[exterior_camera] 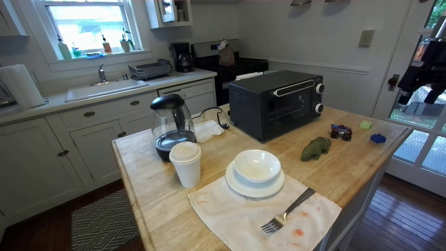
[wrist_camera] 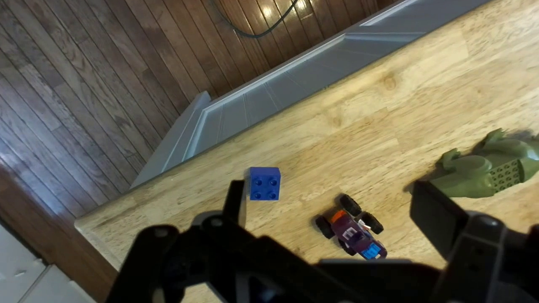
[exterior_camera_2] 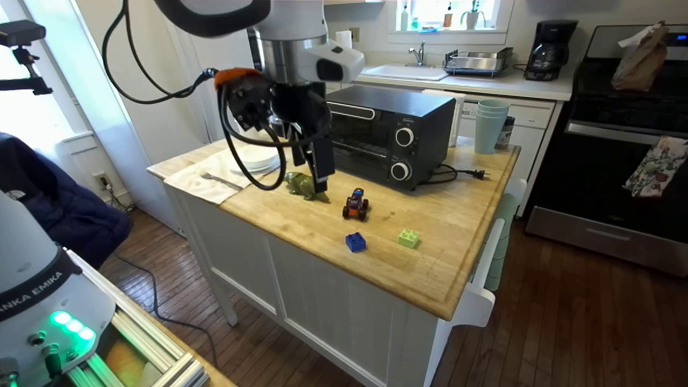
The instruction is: Put the blue block on top of the toy animal
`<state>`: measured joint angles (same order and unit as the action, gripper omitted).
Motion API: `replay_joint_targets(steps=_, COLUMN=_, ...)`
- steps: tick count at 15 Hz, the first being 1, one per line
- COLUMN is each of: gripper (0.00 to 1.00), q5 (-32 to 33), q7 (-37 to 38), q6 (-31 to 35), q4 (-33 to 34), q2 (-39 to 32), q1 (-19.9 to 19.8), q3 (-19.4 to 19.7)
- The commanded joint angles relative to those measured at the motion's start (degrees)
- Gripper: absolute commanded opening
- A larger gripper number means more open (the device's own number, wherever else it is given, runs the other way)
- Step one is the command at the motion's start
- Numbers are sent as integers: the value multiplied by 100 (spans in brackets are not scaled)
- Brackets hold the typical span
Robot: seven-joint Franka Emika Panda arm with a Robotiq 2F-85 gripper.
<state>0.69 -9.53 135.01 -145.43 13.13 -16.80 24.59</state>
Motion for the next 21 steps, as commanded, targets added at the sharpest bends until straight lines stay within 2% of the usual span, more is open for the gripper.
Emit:
replay_joint_targets(steps=1, gripper=100, q5=-104, q7=-100, q6=13, q4=46, q2=-111, q1=-118, q3=-94)
replay_joint_targets(steps=6, gripper=100, q5=-148, q7=-127, q6=19, q4=140, q2=-224, q1=-95, q3=-94)
replay_joint_targets(steps=8, gripper=100, q5=-88, q7=-5, q6=273, q4=186, q2=-452, q1=-168, q3=-65)
replay_joint_targets(steps=16, gripper=100, q5=-449, q7=-811, q6=861, q4=251, q2=-1072, q1=-358, q3=116)
replay_joint_targets(steps=21, gripper=100, q5=-664, q7=-1624, q6=854, q4=475, q2=-1597, q1=-470, q3=79)
